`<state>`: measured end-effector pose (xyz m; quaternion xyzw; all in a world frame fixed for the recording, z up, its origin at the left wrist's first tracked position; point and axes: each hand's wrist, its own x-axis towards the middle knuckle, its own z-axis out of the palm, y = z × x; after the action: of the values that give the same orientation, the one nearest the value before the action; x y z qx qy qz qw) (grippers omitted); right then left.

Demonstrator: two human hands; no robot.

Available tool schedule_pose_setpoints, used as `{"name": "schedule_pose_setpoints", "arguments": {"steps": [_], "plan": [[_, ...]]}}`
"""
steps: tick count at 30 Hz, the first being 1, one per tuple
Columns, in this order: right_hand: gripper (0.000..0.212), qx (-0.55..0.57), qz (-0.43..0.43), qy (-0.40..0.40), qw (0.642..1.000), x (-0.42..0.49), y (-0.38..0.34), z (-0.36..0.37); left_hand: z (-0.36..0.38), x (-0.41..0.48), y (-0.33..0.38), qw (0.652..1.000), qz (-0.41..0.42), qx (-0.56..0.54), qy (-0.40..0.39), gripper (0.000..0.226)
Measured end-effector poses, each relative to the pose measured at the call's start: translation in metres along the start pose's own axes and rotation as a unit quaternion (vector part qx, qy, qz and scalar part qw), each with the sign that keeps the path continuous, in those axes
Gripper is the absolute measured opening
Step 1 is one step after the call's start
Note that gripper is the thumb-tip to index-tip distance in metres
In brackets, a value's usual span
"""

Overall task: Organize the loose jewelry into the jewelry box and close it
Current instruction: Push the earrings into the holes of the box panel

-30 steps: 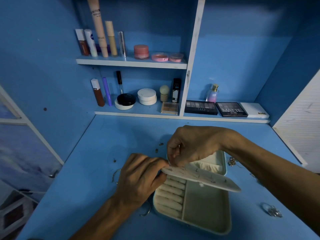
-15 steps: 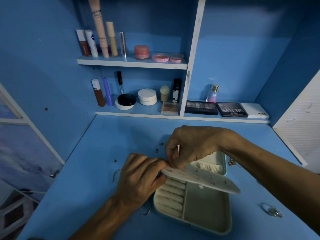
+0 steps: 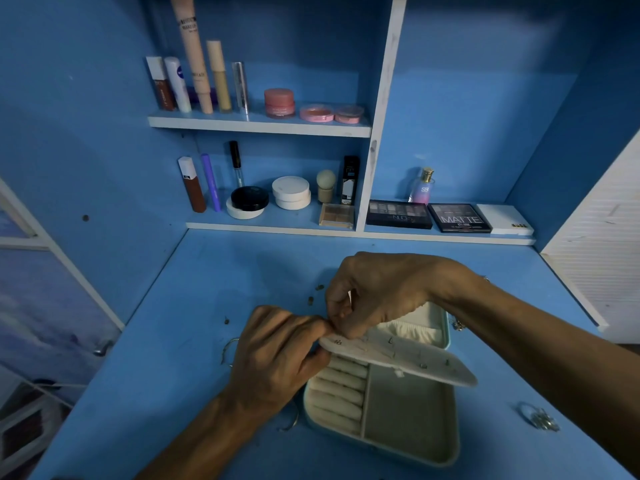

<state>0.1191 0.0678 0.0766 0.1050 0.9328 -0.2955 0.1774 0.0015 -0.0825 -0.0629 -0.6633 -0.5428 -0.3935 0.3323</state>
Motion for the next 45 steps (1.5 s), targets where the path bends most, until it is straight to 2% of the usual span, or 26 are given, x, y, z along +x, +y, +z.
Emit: {"name": "schedule_pose_setpoints", "arguments": {"steps": [3,6,8,10,13,16,21,30,45], "plan": [[0.004,0.005,-0.005,-0.009,1.0,0.002,0.001,0.0,-0.001,-0.001,0.0,1.0,-0.002,-0.003,0.0,0.018],[0.005,0.029,-0.005,-0.011,1.0,-0.001,0.008,-0.001,0.0,0.0,0.0,1.0,-0.022,-0.017,-0.01,0.007],[0.011,0.039,-0.006,-0.001,0.999,-0.004,0.015,-0.004,0.001,0.003,0.0,0.996,-0.069,-0.045,-0.02,0.006],[0.016,0.079,-0.017,0.021,0.996,-0.009,0.025,-0.006,0.002,0.007,0.0,0.989,-0.125,-0.08,-0.032,0.016],[0.016,0.165,-0.037,0.08,0.982,-0.019,0.044,-0.016,0.008,0.02,-0.005,0.968,-0.201,-0.137,-0.061,0.029],[0.033,0.183,-0.038,0.126,0.974,-0.033,0.059,-0.03,0.015,0.039,-0.01,0.941,-0.265,-0.193,-0.086,0.027],[0.019,0.172,0.005,0.189,0.967,-0.034,0.088,-0.033,0.032,0.056,-0.015,0.888,-0.341,-0.272,-0.145,0.018],[0.019,0.147,0.074,0.23,0.959,-0.008,0.116,-0.01,0.043,0.055,-0.02,0.897,-0.341,-0.178,-0.218,0.017],[0.025,0.029,0.095,0.242,0.965,0.003,0.119,0.008,0.036,0.055,-0.024,0.878,-0.357,-0.156,-0.278,0.021]]}}
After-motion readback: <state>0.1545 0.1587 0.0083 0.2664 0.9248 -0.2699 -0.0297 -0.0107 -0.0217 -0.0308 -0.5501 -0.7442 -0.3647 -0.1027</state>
